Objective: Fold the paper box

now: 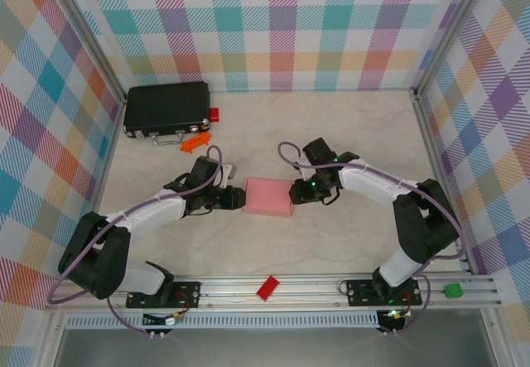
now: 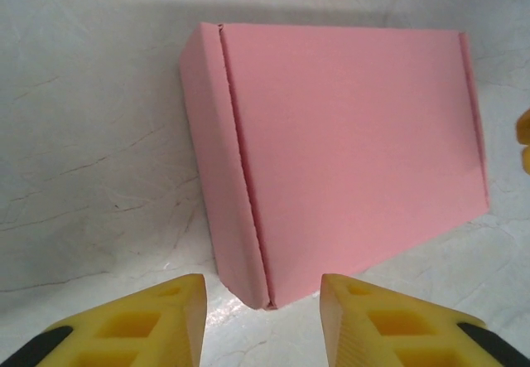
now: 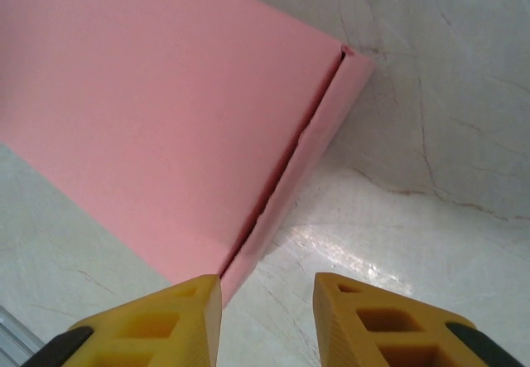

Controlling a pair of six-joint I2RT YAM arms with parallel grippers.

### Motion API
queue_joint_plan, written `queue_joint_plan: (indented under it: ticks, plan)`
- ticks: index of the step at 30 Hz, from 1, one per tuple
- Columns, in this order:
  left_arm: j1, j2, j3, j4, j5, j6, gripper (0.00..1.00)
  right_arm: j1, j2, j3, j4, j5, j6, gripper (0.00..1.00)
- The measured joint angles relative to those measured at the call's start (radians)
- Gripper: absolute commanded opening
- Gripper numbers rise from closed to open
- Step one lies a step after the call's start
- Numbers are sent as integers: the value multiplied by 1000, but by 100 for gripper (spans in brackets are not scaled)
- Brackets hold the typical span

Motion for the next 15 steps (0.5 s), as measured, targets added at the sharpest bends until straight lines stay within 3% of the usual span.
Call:
queue_joint_plan:
  ticks: [6,12,15]
  plan:
    - [0,48,3,23,6,-19,48,0,0,-17,57,-17,40,40]
    - [0,42,9,24,-27,-23,66,-7,-2,-28,80,8,60,39]
    - [0,7,9,8,-99,-18,68,-22,-33,-54,90,68,75,42]
